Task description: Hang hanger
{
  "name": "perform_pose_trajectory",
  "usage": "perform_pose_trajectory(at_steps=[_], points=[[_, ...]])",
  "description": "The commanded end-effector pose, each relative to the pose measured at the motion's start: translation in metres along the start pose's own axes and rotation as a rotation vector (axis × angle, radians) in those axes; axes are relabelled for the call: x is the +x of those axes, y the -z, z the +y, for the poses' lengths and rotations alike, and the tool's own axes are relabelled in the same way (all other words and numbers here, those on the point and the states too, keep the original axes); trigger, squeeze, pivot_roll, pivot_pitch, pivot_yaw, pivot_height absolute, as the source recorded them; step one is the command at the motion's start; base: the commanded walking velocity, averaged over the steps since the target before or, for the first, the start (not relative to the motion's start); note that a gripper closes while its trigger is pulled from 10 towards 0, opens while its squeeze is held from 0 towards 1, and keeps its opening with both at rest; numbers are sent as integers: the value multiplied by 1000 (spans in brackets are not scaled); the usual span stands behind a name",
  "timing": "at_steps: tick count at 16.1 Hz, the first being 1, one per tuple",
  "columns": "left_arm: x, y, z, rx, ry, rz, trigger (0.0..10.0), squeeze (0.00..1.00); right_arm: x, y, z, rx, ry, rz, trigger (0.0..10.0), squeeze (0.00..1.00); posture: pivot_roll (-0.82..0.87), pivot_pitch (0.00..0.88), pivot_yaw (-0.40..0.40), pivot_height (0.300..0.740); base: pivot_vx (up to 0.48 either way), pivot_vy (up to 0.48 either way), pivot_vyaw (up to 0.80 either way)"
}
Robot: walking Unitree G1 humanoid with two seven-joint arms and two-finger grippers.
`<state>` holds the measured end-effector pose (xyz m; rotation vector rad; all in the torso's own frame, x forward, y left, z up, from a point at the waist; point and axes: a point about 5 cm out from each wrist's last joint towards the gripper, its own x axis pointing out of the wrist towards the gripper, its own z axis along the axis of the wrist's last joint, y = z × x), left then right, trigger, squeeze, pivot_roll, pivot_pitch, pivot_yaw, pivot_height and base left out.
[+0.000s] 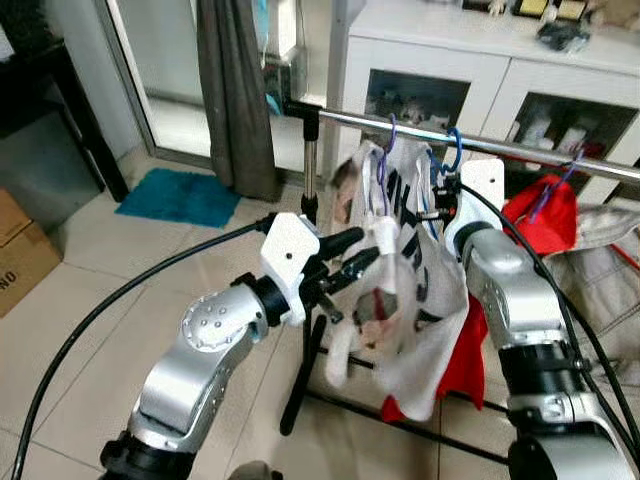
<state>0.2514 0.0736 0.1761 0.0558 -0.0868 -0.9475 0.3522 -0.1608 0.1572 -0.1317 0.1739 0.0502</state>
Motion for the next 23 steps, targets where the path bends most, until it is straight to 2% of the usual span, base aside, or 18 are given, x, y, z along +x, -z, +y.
perform_pose_trajectory(at_steps=[1,5,9,11,15,16,17,18,19,20,21,23], points=[[0,-1,-4,-3,43,14,10000,0,4,-9,-4,12,13,-16,10000,0,95,13,-20,740,0,0,0],[-2,-1,-5,6,73,29,10000,0,21,-16,-11,59,71,24,10000,0,100,6,-17,740,0,0,0],[-3,0,-5,13,78,41,10000,0,32,-13,-10,58,59,102,10000,0,103,2,-18,740,0,0,0],[-4,1,-5,15,79,47,10000,0,34,-7,-3,44,-23,162,10000,0,105,0,-21,740,0,0,0],[-5,3,-7,19,79,55,10000,0,26,7,3,40,-71,192,10000,0,104,0,-26,740,0,0,0],[-5,4,-7,16,75,55,10000,0,23,3,5,50,-88,136,10000,424,103,0,-25,740,0,0,0],[-5,5,-7,14,69,57,10000,0,19,-2,5,54,-106,66,10000,1000,101,0,-24,740,0,0,0],[-6,7,-5,9,51,70,10000,0,13,-7,8,100,-160,-19,10000,1000,96,0,-22,740,0,0,0],[-6,9,-4,8,38,77,10000,0,9,-8,8,158,-187,-44,10000,1000,95,0,-21,740,0,0,0],[-7,13,0,-5,-2,86,10000,0,-4,-2,11,201,-253,-54,10000,1000,87,3,-10,740,0,0,0],[-7,14,1,-11,-12,84,10000,0,-7,0,11,184,-266,-46,10000,1000,87,3,-10,740,0,0,0],[-10,19,4,-11,-62,92,10000,0,-19,-1,8,134,-245,-106,10000,1000,82,11,-1,740,0,0,0]])
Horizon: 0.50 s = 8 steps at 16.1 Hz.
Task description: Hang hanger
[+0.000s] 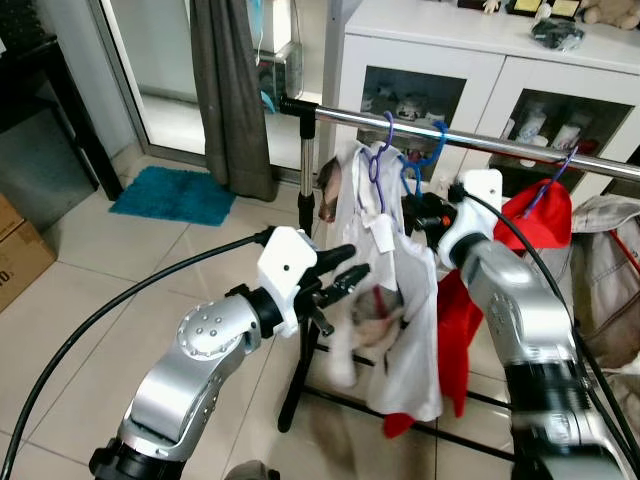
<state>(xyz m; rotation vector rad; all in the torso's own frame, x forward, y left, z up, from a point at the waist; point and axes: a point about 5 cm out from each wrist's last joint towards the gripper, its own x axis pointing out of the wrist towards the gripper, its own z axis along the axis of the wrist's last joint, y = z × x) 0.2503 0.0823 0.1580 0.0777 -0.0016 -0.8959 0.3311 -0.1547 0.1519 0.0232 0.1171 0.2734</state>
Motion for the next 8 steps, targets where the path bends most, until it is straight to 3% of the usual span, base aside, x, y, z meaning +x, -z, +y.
perform_pose_trajectory(at_steps=[1,2,3,4,6,8], points=[[-3,4,5,6,-54,4,10000,0,-7,-12,-4,-56,24,-71,10000,1000,80,13,1,740,0,0,0],[-4,5,7,7,-98,2,10000,0,-15,-16,-8,-63,54,-117,10000,1000,80,17,3,740,0,0,0],[-5,3,11,3,-147,-17,10000,0,-24,-20,-12,-25,69,-154,10000,349,76,18,6,740,0,0,0],[-8,3,14,-8,-207,-26,10000,0,-32,-22,-18,-3,115,-153,10000,0,75,21,9,740,0,0,0],[-13,7,20,-8,-303,-22,10000,0,-42,-24,-22,-9,134,-158,10000,0,66,25,10,740,0,0,0],[-14,9,23,-25,-351,-23,10000,0,-51,-19,-13,-60,108,-139,10000,0,68,29,0,740,0,-435,0]])
